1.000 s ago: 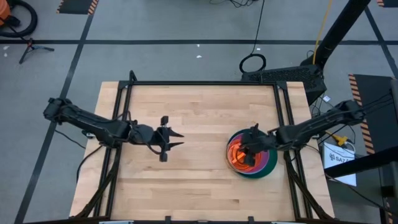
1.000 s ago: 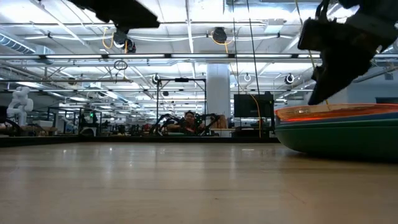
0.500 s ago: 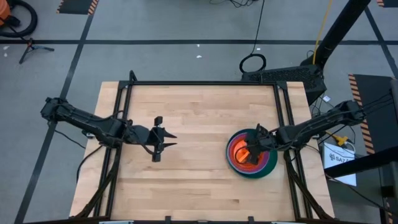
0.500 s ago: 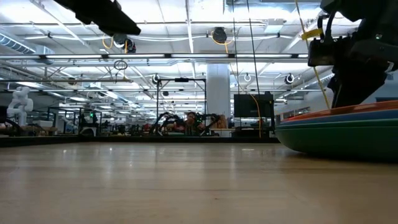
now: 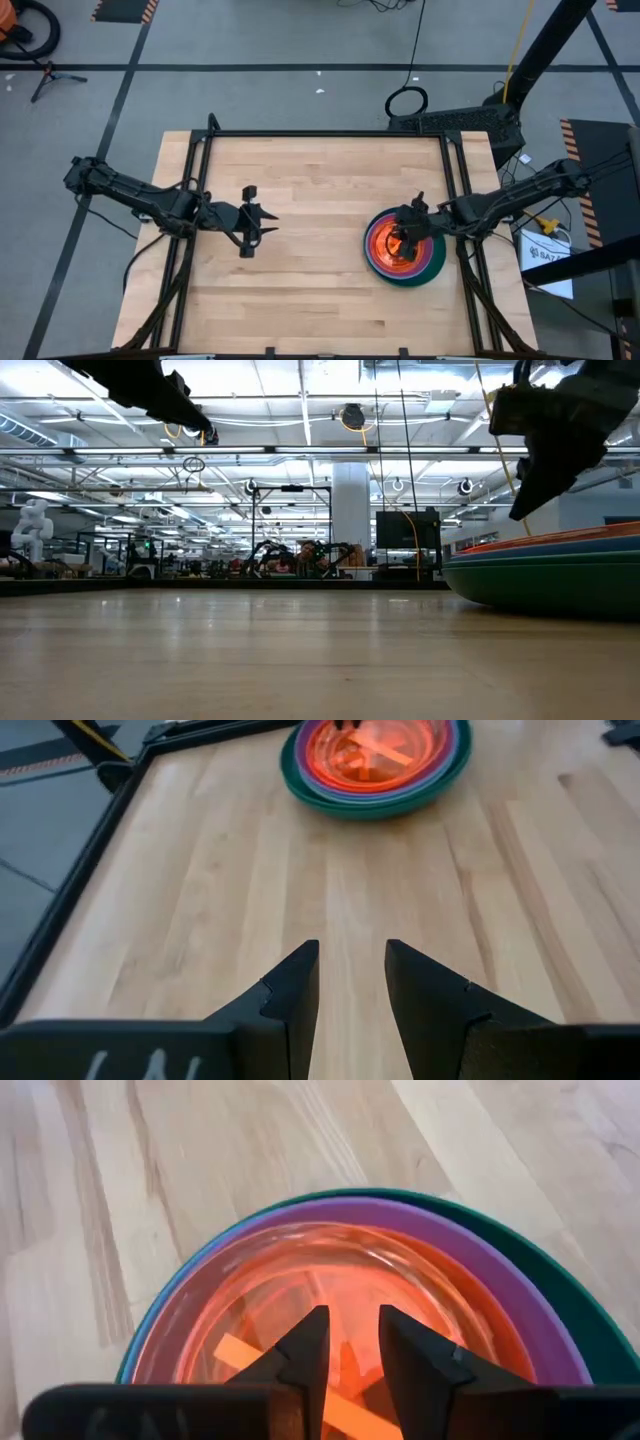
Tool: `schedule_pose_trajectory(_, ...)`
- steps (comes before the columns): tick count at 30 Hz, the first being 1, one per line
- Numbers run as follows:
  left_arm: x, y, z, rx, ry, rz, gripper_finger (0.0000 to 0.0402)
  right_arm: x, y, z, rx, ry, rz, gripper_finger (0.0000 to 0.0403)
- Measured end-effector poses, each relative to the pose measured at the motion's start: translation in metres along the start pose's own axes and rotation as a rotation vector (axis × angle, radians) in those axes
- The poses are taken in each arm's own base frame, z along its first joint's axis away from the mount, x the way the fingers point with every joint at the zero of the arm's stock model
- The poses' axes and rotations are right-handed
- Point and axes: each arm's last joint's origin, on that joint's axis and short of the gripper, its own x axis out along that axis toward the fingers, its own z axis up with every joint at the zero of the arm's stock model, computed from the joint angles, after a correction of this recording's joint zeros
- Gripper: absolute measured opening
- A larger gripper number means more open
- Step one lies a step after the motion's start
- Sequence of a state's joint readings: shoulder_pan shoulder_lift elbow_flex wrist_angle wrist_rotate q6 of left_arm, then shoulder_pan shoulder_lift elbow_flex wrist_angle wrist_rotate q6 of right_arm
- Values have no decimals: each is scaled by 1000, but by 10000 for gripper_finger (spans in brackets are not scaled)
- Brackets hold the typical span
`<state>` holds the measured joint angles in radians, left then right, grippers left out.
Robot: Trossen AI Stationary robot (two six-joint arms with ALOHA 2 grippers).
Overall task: Stack plastic plates
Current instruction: Stack the small orange plate on top of the small pink plate, then return to Home Position
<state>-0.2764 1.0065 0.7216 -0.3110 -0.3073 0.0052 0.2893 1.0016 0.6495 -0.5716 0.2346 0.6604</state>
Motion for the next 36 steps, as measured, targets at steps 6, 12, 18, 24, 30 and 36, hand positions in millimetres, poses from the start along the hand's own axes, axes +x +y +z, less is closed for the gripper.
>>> schedule_pose_trajectory(6, 0, 1, 0, -14, 4, 35, 124, 15, 6, -1, -10, 53, -6, 86)
schedule_pose_trajectory(12, 0, 1, -1, -14, 7, 35, 124, 27, 3, -10, -5, 155, -105, 86)
schedule_pose_trajectory(18, 0, 1, -1, -12, 8, 35, 124, 24, -1, -11, -9, 132, -173, 86)
schedule_pose_trajectory(24, 0, 1, -2, 45, 25, 34, 124, 17, 4, -3, -54, 32, -91, 86)
schedule_pose_trajectory(30, -7, 2, -2, 97, 4, 32, 124, 4, 17, 24, -266, -279, 35, 84)
schedule_pose_trajectory(36, -20, 8, -22, 102, -47, 43, 124, -13, 13, 41, -470, -454, 69, 51)
